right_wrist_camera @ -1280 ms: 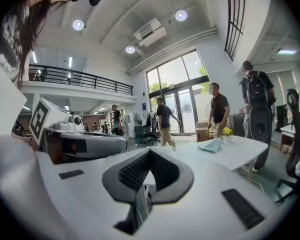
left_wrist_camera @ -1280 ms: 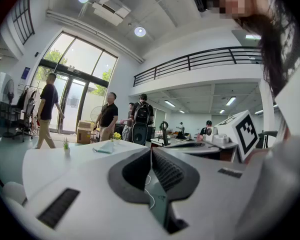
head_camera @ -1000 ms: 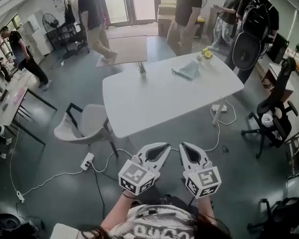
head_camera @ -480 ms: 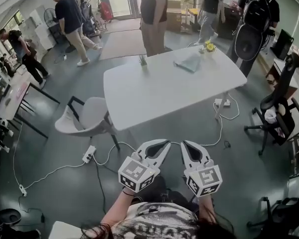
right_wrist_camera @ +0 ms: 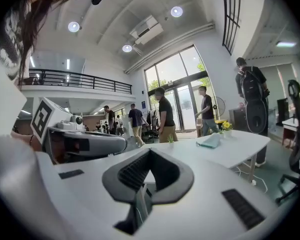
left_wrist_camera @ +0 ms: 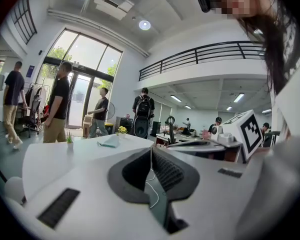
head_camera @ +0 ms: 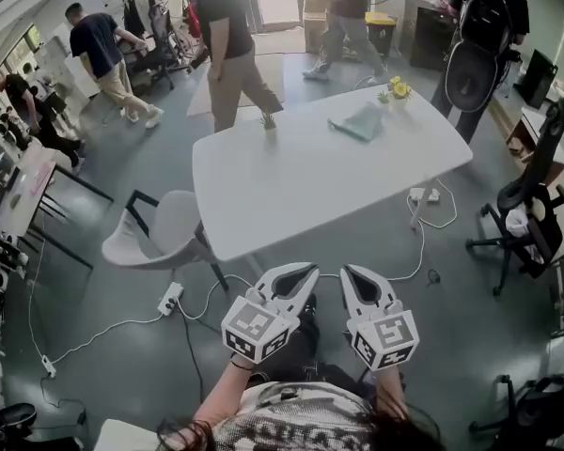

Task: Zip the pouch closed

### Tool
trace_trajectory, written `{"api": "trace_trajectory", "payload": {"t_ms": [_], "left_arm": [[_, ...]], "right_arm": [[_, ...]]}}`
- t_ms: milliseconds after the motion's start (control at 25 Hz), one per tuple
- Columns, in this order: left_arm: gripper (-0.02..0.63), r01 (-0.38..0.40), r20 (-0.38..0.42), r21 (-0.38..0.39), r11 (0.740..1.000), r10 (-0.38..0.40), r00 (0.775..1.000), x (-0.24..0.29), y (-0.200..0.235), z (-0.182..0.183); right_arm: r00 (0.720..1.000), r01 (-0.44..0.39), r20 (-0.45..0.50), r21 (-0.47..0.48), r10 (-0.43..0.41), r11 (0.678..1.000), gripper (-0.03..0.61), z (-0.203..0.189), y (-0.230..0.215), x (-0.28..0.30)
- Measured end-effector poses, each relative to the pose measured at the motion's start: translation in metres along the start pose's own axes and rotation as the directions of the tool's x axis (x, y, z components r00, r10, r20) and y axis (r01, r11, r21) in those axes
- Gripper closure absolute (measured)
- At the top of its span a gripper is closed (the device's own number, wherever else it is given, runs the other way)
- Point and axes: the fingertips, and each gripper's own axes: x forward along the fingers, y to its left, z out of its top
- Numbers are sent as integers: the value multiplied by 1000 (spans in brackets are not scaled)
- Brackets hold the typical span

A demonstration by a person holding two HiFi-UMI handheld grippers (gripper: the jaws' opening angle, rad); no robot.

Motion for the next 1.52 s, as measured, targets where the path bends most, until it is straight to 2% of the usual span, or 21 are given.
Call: {"api": "trace_trajectory", "payload": {"t_ms": [240,560,920,1280,1520], "left_arm": [[597,19,-7,-14,1000,-19,1000,48,51,6],[597,56,14,-12,998,-55,998,110,128,42],[596,89,4,-35,995,-89,996,162,193,51],[597,127,-15,-50,991,-128,992,192,215,51],[597,112,-29,-64,992,-114,993,205,229,48]], "right_arm": [[999,14,-31,15,-14,1000,580,1,-41,56],[998,27,-50,17,-26,999,580,30,-89,141],[994,67,-82,5,-67,998,580,42,-134,209],[989,110,-105,6,-109,994,580,44,-161,233],[988,90,-124,10,-88,996,579,42,-173,251]]}}
